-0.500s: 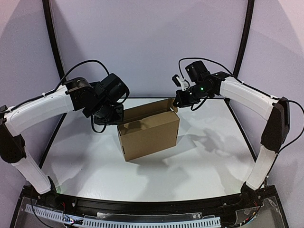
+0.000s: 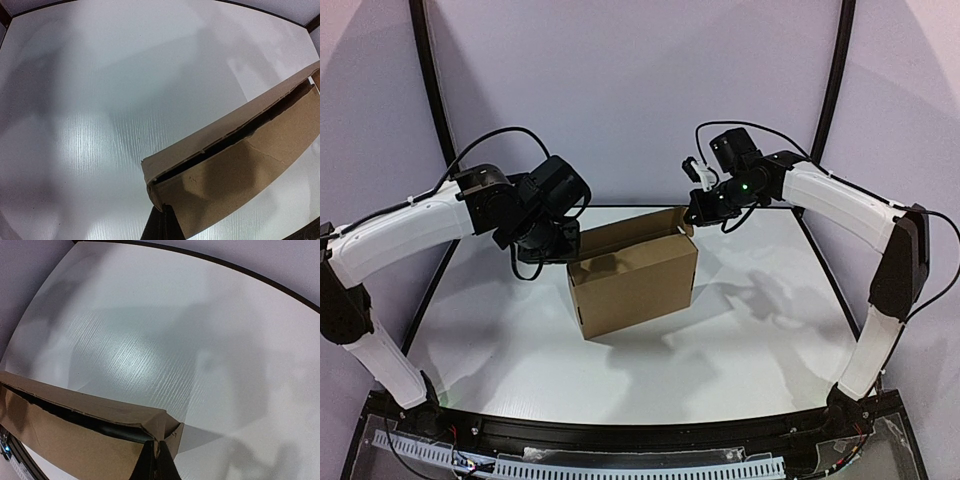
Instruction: Fold the paper box
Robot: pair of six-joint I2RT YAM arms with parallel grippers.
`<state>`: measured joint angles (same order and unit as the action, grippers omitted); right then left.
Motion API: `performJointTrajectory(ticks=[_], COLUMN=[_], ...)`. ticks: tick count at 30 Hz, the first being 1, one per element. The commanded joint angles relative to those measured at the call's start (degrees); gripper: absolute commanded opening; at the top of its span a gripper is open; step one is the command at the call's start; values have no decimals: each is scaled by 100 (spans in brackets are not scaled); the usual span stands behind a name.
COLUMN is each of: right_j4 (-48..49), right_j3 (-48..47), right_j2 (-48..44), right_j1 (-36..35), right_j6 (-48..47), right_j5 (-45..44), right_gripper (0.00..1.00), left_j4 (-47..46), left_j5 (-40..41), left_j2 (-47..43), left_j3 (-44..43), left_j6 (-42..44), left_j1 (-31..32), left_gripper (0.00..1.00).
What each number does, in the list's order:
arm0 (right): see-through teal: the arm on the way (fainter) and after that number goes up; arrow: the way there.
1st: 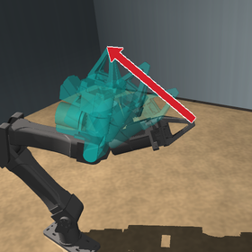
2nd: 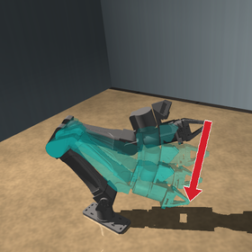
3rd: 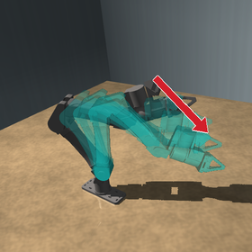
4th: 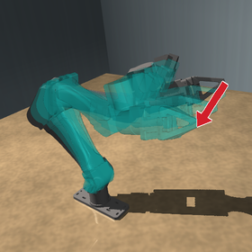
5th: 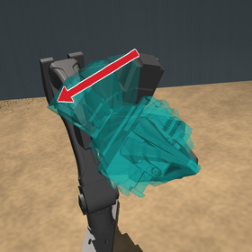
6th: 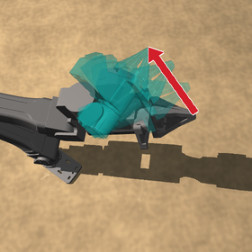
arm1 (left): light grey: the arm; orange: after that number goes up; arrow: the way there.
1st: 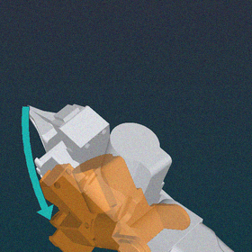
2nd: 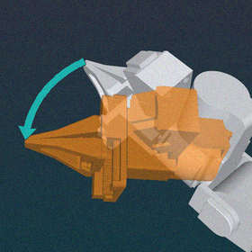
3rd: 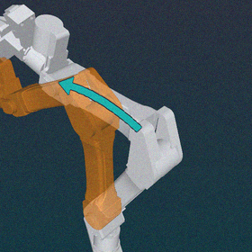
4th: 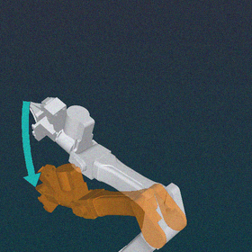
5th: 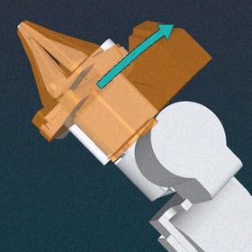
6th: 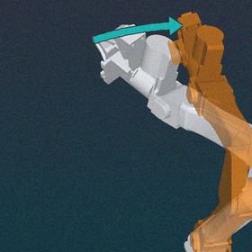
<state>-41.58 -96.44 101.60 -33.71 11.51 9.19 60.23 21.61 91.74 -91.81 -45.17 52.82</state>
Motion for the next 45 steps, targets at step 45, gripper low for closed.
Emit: performJointTrajectory(ticks=[45], right_j4=[2155], right_j3=[1776], right_j2=[-609], right_j1=[-133], right_j6=[-166], right_j5=[1015], right_gripper=[0], left_j4=[54], left_j5=[-628], left_j2=[394], left_j3=[691], left_j6=[-724], left_j1=[56], left_gripper=[1])
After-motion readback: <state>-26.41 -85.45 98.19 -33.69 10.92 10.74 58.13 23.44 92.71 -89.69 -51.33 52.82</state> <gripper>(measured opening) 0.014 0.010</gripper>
